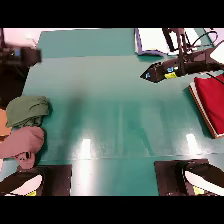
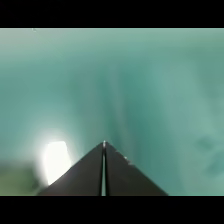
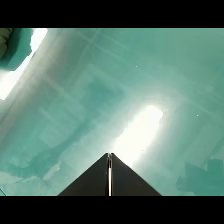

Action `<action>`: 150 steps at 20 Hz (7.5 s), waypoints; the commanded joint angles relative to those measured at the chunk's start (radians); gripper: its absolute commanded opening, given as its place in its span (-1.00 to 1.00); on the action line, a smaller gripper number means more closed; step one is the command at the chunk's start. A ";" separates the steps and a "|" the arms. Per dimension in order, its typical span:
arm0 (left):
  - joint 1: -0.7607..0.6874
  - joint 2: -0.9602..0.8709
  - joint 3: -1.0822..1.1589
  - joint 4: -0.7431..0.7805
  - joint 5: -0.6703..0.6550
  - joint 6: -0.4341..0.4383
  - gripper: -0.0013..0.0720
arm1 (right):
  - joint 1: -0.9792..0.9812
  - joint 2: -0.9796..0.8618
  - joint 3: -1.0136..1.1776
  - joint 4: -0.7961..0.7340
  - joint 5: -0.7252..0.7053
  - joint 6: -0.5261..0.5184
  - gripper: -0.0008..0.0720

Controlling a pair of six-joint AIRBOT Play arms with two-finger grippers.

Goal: Fold the shirts.

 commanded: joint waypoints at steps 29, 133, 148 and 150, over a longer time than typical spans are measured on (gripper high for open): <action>-0.294 0.301 0.072 0.152 0.116 0.090 -0.89 | -0.158 0.087 0.342 0.000 -0.099 0.000 -0.92; -0.051 -0.297 -0.383 -0.653 0.174 0.264 0.60 | -0.418 0.230 -0.387 -0.106 0.153 0.076 -0.93; -0.051 0.027 -0.014 -0.530 0.271 0.301 -0.89 | -0.341 0.230 0.056 -0.108 0.122 0.075 -0.93; -0.051 0.150 0.103 -0.437 0.267 0.282 -0.89 | -0.375 0.230 0.225 -0.108 0.159 0.075 -0.93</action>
